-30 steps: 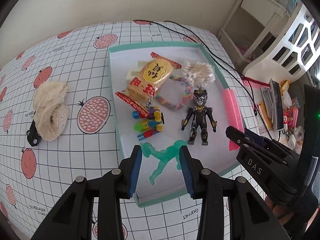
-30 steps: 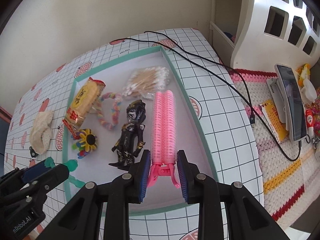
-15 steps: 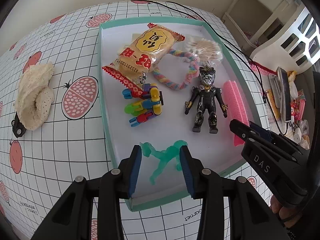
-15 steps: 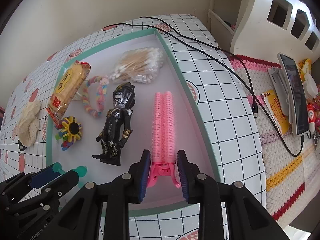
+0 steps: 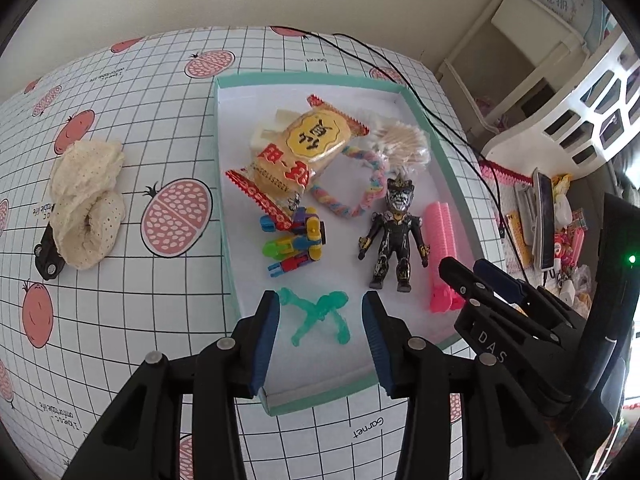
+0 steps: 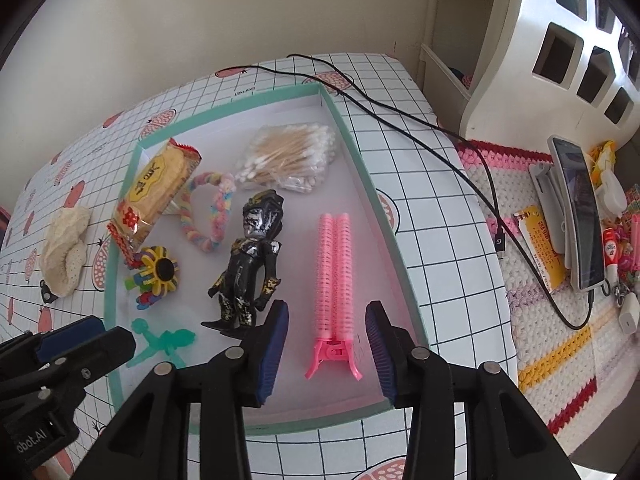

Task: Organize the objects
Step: 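Open both tools to drop the clip and roller into the tray, then withdraw both tools toward the lace scrunchie and black toy car, then grasp the black toy car with the left tool while the right tool grasps the lace scrunchie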

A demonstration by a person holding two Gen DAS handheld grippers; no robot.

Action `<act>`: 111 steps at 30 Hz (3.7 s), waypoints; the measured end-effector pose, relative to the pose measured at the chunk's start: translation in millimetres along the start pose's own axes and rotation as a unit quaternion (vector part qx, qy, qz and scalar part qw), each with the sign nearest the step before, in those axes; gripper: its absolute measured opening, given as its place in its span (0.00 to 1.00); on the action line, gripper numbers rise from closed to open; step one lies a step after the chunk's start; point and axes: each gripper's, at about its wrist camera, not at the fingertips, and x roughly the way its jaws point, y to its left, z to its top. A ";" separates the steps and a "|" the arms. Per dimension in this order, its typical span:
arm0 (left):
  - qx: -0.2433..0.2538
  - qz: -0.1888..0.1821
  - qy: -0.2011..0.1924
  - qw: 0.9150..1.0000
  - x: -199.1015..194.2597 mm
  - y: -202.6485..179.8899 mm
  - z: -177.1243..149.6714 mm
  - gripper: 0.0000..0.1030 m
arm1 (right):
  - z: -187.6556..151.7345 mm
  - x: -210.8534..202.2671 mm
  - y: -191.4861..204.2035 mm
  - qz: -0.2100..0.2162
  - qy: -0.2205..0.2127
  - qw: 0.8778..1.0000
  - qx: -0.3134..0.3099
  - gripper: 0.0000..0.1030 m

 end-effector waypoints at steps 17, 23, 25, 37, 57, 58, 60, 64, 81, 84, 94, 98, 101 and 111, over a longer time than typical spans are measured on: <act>-0.046 0.057 -0.060 0.996 -13.4 36.2 11.3 0.58 | 5.2 -10.9 17.0 0.020 -0.026 0.999 -0.003 0.59; -0.062 0.088 -0.065 0.992 -11.3 54.0 11.1 0.77 | 4.8 -9.6 20.2 0.023 -0.033 0.999 -0.007 0.80; -0.070 0.093 -0.067 0.991 -11.6 60.1 11.1 0.79 | 4.7 -9.6 21.3 0.025 -0.035 0.999 -0.007 0.85; -0.095 0.126 -0.089 0.983 -15.5 80.7 10.1 0.97 | 5.2 -7.3 24.3 0.026 -0.040 0.999 -0.009 1.00; -0.111 0.125 -0.112 0.980 -36.5 105.5 12.2 0.97 | 10.5 -13.2 42.3 0.023 -0.043 0.999 -0.007 1.00; -0.115 0.125 -0.117 0.979 -39.6 110.1 12.6 0.97 | 12.1 -15.8 47.3 0.025 -0.046 0.999 -0.009 1.00; -0.122 0.123 -0.125 0.977 -46.3 119.5 13.0 0.97 | 14.9 -21.7 59.0 0.030 -0.053 0.998 -0.018 1.00; -0.140 0.126 -0.140 0.972 -60.0 143.3 11.8 0.97 | 21.6 -32.7 86.4 0.044 -0.065 0.996 -0.034 1.00; -0.238 0.134 -0.173 0.946 -100.6 260.0 -9.5 0.97 | 26.1 -40.6 205.4 0.098 -0.068 0.989 -0.091 1.00; -0.243 0.134 -0.172 0.945 -101.2 268.6 -11.9 0.97 | 25.3 -37.5 219.3 0.108 -0.064 0.988 -0.092 1.00; -0.229 0.126 -0.147 0.954 -81.4 270.6 -8.5 0.97 | 31.3 -19.7 240.5 0.125 -0.047 0.987 -0.090 1.00; -0.214 0.121 -0.138 0.959 -68.8 265.4 -5.8 0.97 | 35.1 -9.6 243.6 0.132 -0.039 0.987 -0.083 1.00; -0.198 0.122 -0.126 0.964 -59.2 260.6 -3.7 0.97 | 37.1 -2.6 247.1 0.132 -0.037 0.987 -0.084 1.00; -0.150 0.127 -0.104 0.975 -31.9 248.6 0.9 0.97 | 39.3 28.9 257.2 0.138 -0.015 0.987 -0.085 0.94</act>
